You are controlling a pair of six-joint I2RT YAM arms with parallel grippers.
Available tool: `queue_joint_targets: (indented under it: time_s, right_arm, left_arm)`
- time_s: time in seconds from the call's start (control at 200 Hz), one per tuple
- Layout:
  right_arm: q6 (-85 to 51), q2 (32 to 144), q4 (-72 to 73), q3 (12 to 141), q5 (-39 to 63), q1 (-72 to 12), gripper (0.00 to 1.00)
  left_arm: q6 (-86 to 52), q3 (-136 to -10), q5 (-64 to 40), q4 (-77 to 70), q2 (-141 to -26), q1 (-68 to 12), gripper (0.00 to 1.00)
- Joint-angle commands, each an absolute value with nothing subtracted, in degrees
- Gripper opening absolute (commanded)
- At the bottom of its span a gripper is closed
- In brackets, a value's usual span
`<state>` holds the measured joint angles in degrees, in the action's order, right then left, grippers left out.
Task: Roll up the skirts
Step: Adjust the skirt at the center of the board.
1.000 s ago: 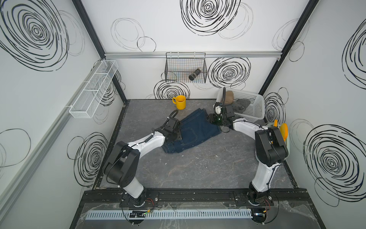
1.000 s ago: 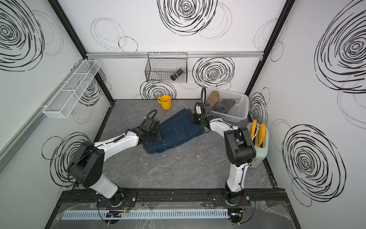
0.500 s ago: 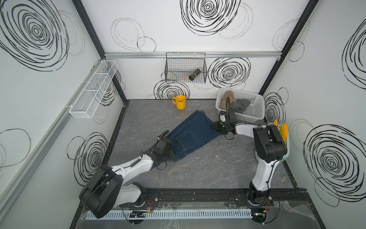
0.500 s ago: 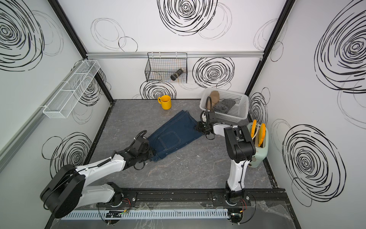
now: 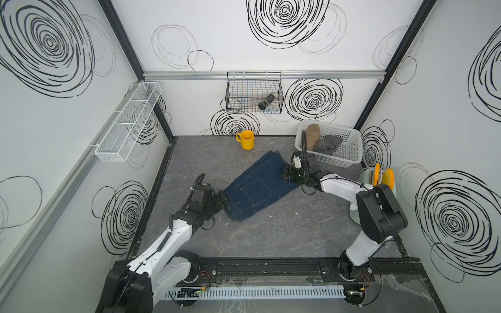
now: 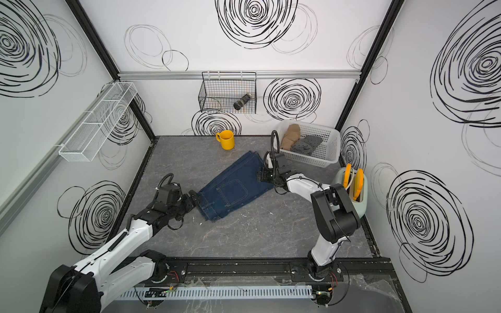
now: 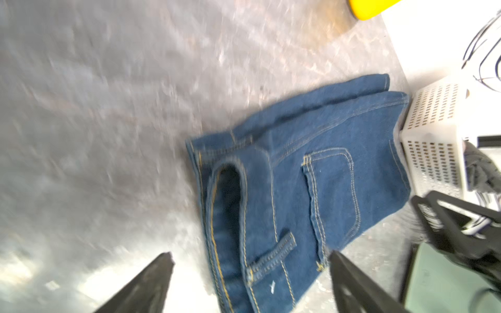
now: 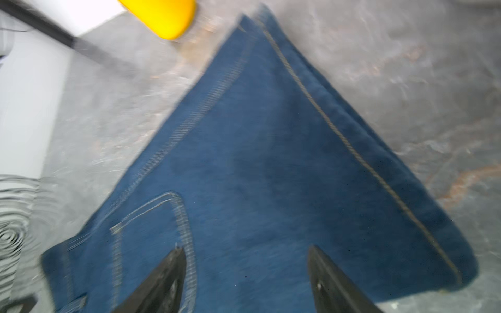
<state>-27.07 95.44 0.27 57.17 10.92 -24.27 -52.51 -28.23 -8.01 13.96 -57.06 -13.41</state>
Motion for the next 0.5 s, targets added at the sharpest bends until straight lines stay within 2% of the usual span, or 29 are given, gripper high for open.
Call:
queue_joint_targets:
  time_s: [0.0,0.155,0.295,0.35,0.42,0.495]
  right_arm:
    - [-26.50,93.73,-3.15,55.99,10.00,-24.62,0.72]
    - [-27.33,91.16,-6.06,55.09,11.51,-27.24,0.74]
    - [-27.53,90.71,-3.17,54.66,13.70,-31.14,0.76]
    - [-27.84,92.24,-0.10,55.24,16.61,-32.79,0.75]
    - [-28.55,95.81,3.07,57.86,20.44,-34.98,0.69]
    - [-29.56,101.19,5.22,61.96,21.71,-37.46,0.62]
  left_arm:
    - [-48.08,-29.79,-13.58,15.14,-59.81,-12.44,0.99]
    - [-52.88,-25.55,-18.00,6.34,-64.90,-11.68,0.96]
    - [-53.88,-25.16,-15.64,3.28,-69.67,-10.91,1.00]
    - [-54.19,-25.37,-14.17,2.73,-71.10,-10.76,0.90]
    - [-55.75,-24.72,-13.51,0.47,-72.25,-10.47,0.72]
    - [-56.96,-23.68,-13.23,-3.05,-73.37,-10.03,0.58]
